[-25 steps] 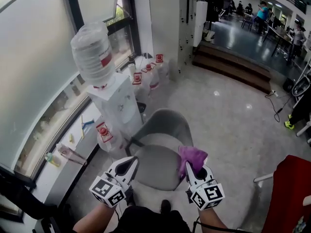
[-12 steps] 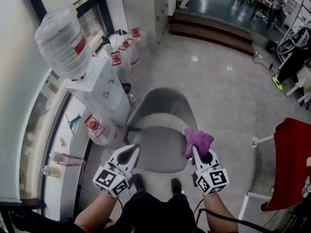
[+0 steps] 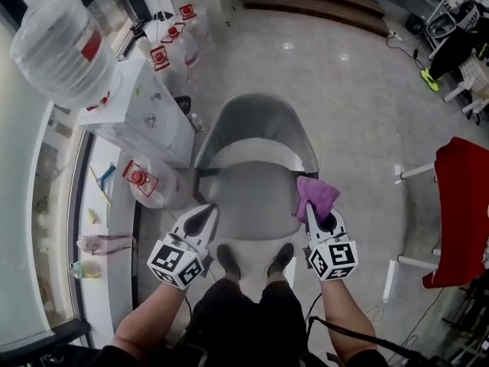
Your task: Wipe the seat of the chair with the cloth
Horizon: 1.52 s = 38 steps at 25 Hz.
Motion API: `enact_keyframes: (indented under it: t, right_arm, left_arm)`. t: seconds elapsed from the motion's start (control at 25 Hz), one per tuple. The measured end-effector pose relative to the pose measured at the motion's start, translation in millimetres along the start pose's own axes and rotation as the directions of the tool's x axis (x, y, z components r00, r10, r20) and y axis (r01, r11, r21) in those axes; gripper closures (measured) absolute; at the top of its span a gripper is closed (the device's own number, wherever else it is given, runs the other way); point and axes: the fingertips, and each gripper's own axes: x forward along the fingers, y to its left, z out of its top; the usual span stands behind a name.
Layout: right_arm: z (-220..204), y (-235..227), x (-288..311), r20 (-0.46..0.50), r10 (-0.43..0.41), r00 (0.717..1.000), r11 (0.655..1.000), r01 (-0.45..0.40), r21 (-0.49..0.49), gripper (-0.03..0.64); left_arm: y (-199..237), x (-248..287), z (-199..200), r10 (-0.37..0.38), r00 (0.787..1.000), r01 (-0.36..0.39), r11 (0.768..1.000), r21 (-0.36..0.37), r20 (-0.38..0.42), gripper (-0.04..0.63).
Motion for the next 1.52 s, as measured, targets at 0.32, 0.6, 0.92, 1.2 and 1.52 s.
enact_keyframes:
  t: [0.32, 0.6, 0.92, 1.2, 1.52]
  right_arm:
    - [-77.7, -11.4, 10.3, -0.119, -0.030, 0.992, 0.999, 0.025, -0.042, 0.554]
    - [-137.5, -25.0, 19.0, -0.189, -0.057, 0.980, 0.998, 0.051, -0.039, 0.554]
    - [-228.6, -46.3, 38.4, -0.300, -0.062, 0.952, 0.996, 0.040, -0.079, 0.554]
    - [-300.6, -63.4, 54.4, -0.385, -0.088, 0.919, 0.990, 0.037, -0.138, 0.554]
    - [-357.0, -85.9, 58.8, -0.453, -0.158, 0.877, 0.981, 0.088, -0.171, 0.554]
  left_arm:
    - [20.1, 13.1, -66.9, 0.002, 0.995, -0.006, 0.999, -0.038, -0.101, 0.588]
    - [35.6, 26.2, -122.1, 0.027, 0.985, -0.038, 0.997, -0.064, -0.169, 0.588]
    - [52.2, 48.0, -200.3, 0.059, 0.967, -0.077, 0.995, -0.065, -0.250, 0.588]
    - [64.8, 59.7, -272.5, 0.053, 0.954, -0.092, 0.988, -0.120, -0.296, 0.589]
    - [84.3, 59.0, -324.9, 0.132, 0.932, -0.194, 0.969, -0.156, -0.338, 0.589]
